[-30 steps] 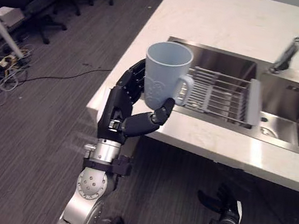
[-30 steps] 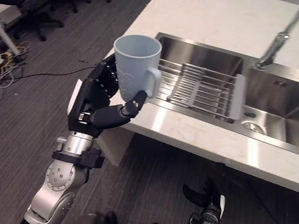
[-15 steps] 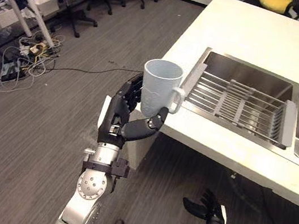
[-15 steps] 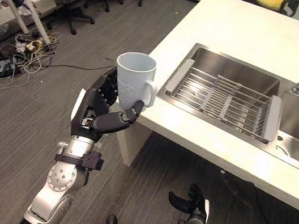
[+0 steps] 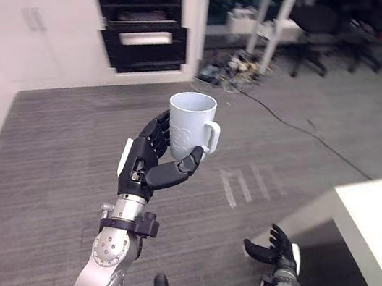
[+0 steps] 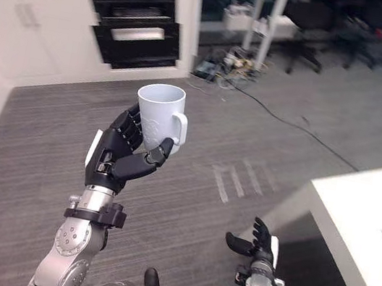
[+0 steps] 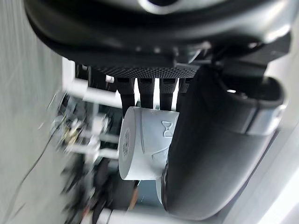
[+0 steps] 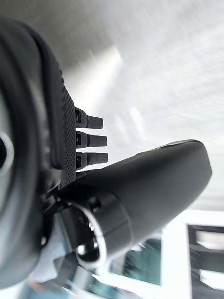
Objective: Walk over to the sink, pick up the cup, carry it to the dishwasher, place the cup inside the dishwasher, then close the dishwasher door
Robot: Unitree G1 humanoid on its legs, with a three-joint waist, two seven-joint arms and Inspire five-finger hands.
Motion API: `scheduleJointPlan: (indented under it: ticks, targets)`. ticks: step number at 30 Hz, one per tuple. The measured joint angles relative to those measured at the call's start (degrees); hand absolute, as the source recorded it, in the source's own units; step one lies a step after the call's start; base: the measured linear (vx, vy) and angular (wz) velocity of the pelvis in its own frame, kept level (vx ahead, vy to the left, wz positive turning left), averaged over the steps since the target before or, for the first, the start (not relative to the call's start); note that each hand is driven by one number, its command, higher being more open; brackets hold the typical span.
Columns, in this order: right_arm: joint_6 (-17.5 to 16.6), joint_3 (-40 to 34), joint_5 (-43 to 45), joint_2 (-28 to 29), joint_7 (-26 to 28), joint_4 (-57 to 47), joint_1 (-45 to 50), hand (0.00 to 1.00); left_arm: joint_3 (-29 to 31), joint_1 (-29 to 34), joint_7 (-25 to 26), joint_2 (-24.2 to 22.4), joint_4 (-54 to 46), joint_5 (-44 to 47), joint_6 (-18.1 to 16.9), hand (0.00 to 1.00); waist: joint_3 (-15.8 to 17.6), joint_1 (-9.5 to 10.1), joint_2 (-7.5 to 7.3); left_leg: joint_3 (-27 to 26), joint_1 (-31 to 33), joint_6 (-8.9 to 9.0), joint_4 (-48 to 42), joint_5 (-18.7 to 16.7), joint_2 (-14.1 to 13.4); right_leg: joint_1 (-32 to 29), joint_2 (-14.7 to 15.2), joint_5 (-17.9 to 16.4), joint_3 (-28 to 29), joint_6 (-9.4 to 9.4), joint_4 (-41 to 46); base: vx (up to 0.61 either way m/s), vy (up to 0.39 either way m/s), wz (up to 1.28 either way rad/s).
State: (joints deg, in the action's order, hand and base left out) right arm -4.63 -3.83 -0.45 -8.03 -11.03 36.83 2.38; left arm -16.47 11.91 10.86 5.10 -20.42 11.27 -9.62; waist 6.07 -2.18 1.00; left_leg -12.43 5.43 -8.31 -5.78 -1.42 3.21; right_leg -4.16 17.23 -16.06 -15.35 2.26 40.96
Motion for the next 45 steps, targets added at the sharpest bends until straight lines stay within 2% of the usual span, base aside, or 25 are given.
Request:
scheduleJointPlan:
  ticks: [2,3,4,5,7,8,9,11,12,19,22,25,28,30,33,35,36,37,38,39,40,41,42,43,45]
  targets:
    - [-0.07,0.21,-0.97,0.62,0.01,-3.61,1.44,0.90,-1.26,-0.44,-0.22,1.36,0.27,0.01,-0.02,0.30,-0.07,-0.36,-0.13,4.52,-1.64,1.16,-0.52,-0.59,1.67,-3.35,-3.74,-1.41,10.70,1.55,-7.55,0.20,0.006,1.06]
    - [-0.08,0.20,-0.98,0.58,-0.01,-4.38,2.20,0.90,-1.70,-0.68,-0.37,1.48,0.47,0.04,-0.03,0.30,-0.08,-0.37,-0.17,5.39,-1.97,1.34,-0.63,-0.74,2.07,-3.90,-4.53,-1.39,13.26,1.92,-9.55,0.21,-0.045,1.10]
    - [-0.05,0.20,-0.99,0.58,-0.01,-5.55,3.85,0.90,-2.48,-0.86,-0.93,1.54,0.81,0.07,-0.03,0.30,-0.08,-0.40,-0.56,7.39,-2.29,2.24,-1.50,-1.29,3.05,-4.62,-5.86,-0.78,17.75,3.13,-13.93,0.17,-0.059,0.94]
    - [0.00,0.22,-1.00,0.64,0.01,-6.03,5.08,0.90,-2.99,-0.84,-1.35,1.66,0.88,0.08,-0.02,0.30,-0.21,-0.17,-1.13,8.53,-2.60,3.11,-2.12,-1.82,3.69,-4.72,-5.99,-0.07,19.22,3.86,-16.57,0.18,-0.105,0.93]
    - [0.95,0.32,-1.07,1.02,0.51,-6.02,5.93,0.90,-3.07,-0.83,-1.99,2.31,0.85,0.09,-0.08,0.30,-0.46,0.37,-3.01,9.79,-2.93,4.73,-3.57,-2.96,4.71,-4.46,-6.00,4.92,19.25,3.03,-20.86,0.16,-0.150,0.50]
    - [1.01,0.25,-1.44,0.86,0.65,-6.05,6.30,0.90,-3.23,-0.67,-2.16,2.50,1.14,0.10,-0.06,0.30,-0.96,0.28,-3.22,10.18,-2.75,5.18,-4.05,-4.48,4.27,-3.51,-6.60,7.72,19.52,5.00,-22.55,0.17,-0.241,0.20]
    - [1.14,0.16,-1.55,0.68,0.82,-6.06,6.44,0.90,-3.14,-0.02,-2.37,2.49,1.14,0.13,-0.05,0.30,-1.70,0.48,-2.13,6.67,-2.26,5.23,-4.58,-5.66,1.10,-2.28,-8.35,9.18,18.97,4.56,-25.44,0.14,-0.204,0.11]
    - [1.17,0.14,-1.75,0.33,1.00,-6.06,6.56,0.90,-3.15,0.10,-2.92,2.33,1.14,0.65,-0.06,0.30,-2.09,1.00,-1.52,4.29,-2.44,6.19,-4.48,-6.05,-1.28,-0.90,-9.93,10.78,18.68,3.69,-29.01,0.11,-0.128,-0.12]
    - [1.24,-0.12,-3.70,-0.43,2.10,-5.94,9.44,0.90,-2.21,0.98,-3.73,1.73,1.00,1.09,-0.02,0.30,-3.94,1.24,-3.85,4.04,-5.08,7.43,1.37,-2.35,-3.62,3.35,-12.65,16.63,18.70,2.09,-39.28,0.07,-0.071,-0.08]
    - [1.22,-0.15,-3.65,0.01,2.06,-5.89,9.90,0.90,-1.93,0.41,-3.61,1.68,1.28,1.16,-0.02,0.30,-4.07,0.79,-4.08,2.47,-5.21,7.79,1.30,-2.60,-4.36,3.72,-13.06,17.70,19.05,1.69,-41.27,0.00,-0.007,-0.11]
    - [1.24,-0.28,-3.48,0.43,1.80,-5.57,11.43,0.90,-1.89,-0.88,-3.54,1.07,3.78,1.20,-0.04,0.30,-4.11,0.41,-4.19,2.47,-5.79,8.07,1.28,-2.76,-4.88,4.89,-12.70,17.91,14.87,1.41,-42.19,0.01,-0.058,0.03]
    - [1.25,-0.28,-3.13,1.13,1.48,-4.12,11.72,0.90,-1.04,-1.68,-2.72,0.33,7.88,1.43,0.17,0.30,-4.27,0.21,-4.16,2.69,-5.40,9.19,0.20,-3.47,-6.19,5.30,-12.55,18.02,9.07,1.15,-42.30,0.01,-0.081,0.03]
    - [1.44,-0.53,-2.95,1.52,0.05,-3.90,11.46,0.90,-0.53,-1.91,-1.90,-0.11,9.96,2.40,1.29,0.30,-4.24,0.08,-4.17,3.62,-2.05,11.09,-3.87,-4.86,-7.26,5.34,-12.60,18.03,4.50,0.73,-42.58,0.02,-0.069,0.41]
    - [1.80,-1.03,-2.92,1.45,-0.97,-3.90,9.45,0.90,1.45,-1.38,-1.51,-1.95,9.70,2.75,1.55,0.30,-4.01,0.78,-3.93,0.91,1.24,9.98,-8.30,-6.55,-8.62,5.36,-12.93,17.96,1.83,0.80,-42.04,-0.02,-0.009,0.58]
    - [1.61,-0.96,-2.95,1.43,-1.80,-4.11,5.90,0.90,5.00,-0.30,-0.04,-3.08,8.90,3.43,1.47,0.30,-3.82,2.99,-3.80,1.86,2.68,9.00,-11.19,-9.05,-8.39,5.21,-12.38,16.31,0.65,1.40,-40.32,-0.04,0.059,0.27]
    - [1.35,-0.78,-2.97,1.48,-1.84,-4.14,4.33,0.90,6.87,1.58,0.53,-3.06,7.22,3.49,1.44,0.30,-3.59,3.21,-3.72,2.21,3.57,7.82,-13.53,-10.70,-7.82,3.41,-10.49,12.02,-0.67,2.02,-34.26,-0.01,0.140,0.51]
    - [1.22,-0.80,-3.02,1.47,-1.89,-4.20,3.85,0.90,7.55,2.92,0.55,-3.03,5.26,3.50,1.40,0.30,-3.04,3.55,-4.25,2.18,4.01,7.32,-15.30,-11.92,-6.70,1.51,-8.00,7.71,-1.42,3.19,-28.00,0.06,0.211,0.72]
    - [1.23,-0.83,-3.04,1.43,-1.94,-4.20,3.73,0.90,7.71,4.34,0.60,-2.77,3.09,3.50,1.17,0.30,-2.07,4.20,-5.12,2.60,3.98,6.32,-17.14,-13.66,-4.48,0.13,-4.37,3.79,-2.16,3.00,-20.69,0.06,0.177,0.65]
    - [1.23,-0.82,-3.05,1.42,-1.93,-4.20,3.75,0.90,7.71,4.59,0.60,-2.74,2.82,3.50,1.09,0.30,-1.94,4.32,-5.20,3.01,3.86,6.04,-17.35,-14.05,-4.08,-0.15,-4.04,3.51,-2.11,2.97,-18.95,0.11,0.166,0.57]
    - [1.29,-0.75,-3.09,1.43,-1.87,-4.16,3.45,0.90,7.75,5.56,0.99,-2.88,1.84,3.49,0.92,0.30,-1.31,4.58,-5.11,3.98,3.50,4.37,-18.26,-15.27,-2.42,-3.32,-1.85,3.72,0.02,1.47,-10.12,0.09,0.107,0.40]
    - [1.40,-0.39,-3.08,1.58,-1.87,-4.08,3.44,0.90,7.71,5.92,1.27,-2.82,1.67,3.48,0.93,0.30,-0.84,4.32,-4.92,4.80,2.52,3.64,-18.22,-15.68,-1.59,-6.50,-1.10,5.34,3.27,-1.10,-2.60,0.23,0.200,0.71]
    - [1.46,-0.16,-3.10,1.97,-1.67,-3.95,3.72,0.90,7.52,5.91,1.37,-2.75,1.64,3.44,0.93,0.30,0.29,3.57,-4.42,7.11,0.50,2.61,-18.25,-16.24,-1.03,-8.91,-1.84,5.73,6.87,-1.53,3.86,0.23,0.165,0.76]
    - [1.47,-0.14,-3.12,2.41,-1.54,-3.97,4.02,0.90,7.46,5.94,1.43,-2.66,1.63,3.43,0.78,0.30,0.71,3.18,-3.97,8.41,-0.36,2.01,-18.09,-16.66,-1.02,-10.15,-3.77,3.56,8.26,-0.30,4.37,0.32,0.139,0.80]
    - [1.45,-0.13,-3.12,2.89,-1.49,-4.02,4.04,0.90,7.40,5.82,1.59,-2.13,1.68,3.43,0.49,0.30,0.77,2.83,-4.21,9.83,-1.65,1.83,-16.74,-16.83,-0.62,-12.10,-6.66,2.19,9.40,-0.10,2.06,0.32,0.058,0.63]
    - [1.44,-0.51,-3.11,2.65,-1.60,-4.07,4.12,0.90,6.22,4.64,1.58,-0.92,2.71,3.43,0.48,0.30,1.21,2.05,-3.61,12.63,-4.06,2.03,-14.22,-16.66,-0.08,-14.53,-10.82,2.32,10.09,0.14,-5.23,0.43,0.029,0.77]
